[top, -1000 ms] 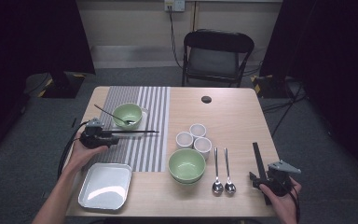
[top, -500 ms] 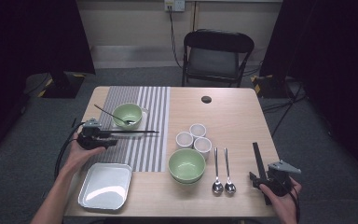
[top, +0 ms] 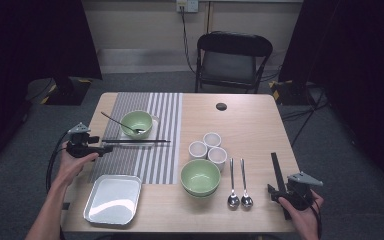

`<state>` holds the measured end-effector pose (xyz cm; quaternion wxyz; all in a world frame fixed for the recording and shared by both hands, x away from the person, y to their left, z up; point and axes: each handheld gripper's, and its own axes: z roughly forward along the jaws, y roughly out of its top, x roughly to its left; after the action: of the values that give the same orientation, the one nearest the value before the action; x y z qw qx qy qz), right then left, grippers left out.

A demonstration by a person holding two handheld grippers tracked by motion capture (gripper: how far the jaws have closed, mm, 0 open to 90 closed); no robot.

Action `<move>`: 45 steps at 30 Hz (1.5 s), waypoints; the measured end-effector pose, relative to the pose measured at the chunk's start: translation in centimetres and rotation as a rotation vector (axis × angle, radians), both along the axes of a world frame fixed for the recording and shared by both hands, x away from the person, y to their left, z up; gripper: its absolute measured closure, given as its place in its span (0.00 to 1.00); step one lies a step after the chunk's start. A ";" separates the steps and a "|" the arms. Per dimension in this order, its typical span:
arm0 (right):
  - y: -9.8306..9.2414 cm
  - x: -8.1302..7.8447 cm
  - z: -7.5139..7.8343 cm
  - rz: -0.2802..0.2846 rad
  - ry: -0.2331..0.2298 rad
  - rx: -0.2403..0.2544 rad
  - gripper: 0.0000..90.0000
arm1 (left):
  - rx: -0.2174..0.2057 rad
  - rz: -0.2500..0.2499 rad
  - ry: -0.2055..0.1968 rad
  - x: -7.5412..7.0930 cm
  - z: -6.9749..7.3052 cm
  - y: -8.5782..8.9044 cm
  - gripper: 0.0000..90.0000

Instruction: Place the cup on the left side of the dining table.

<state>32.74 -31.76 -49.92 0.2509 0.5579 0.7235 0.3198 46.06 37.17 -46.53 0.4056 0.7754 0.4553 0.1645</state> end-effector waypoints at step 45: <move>0.0 0.0 0.0 0.000 0.000 0.000 0.19 | 0.081 0.009 0.030 0.9 -2.4 -1.2 0.24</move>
<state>32.74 -31.76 -49.92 0.2508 0.5580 0.7235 0.3198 46.95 35.94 -48.93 0.3663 0.7915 0.4578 0.1727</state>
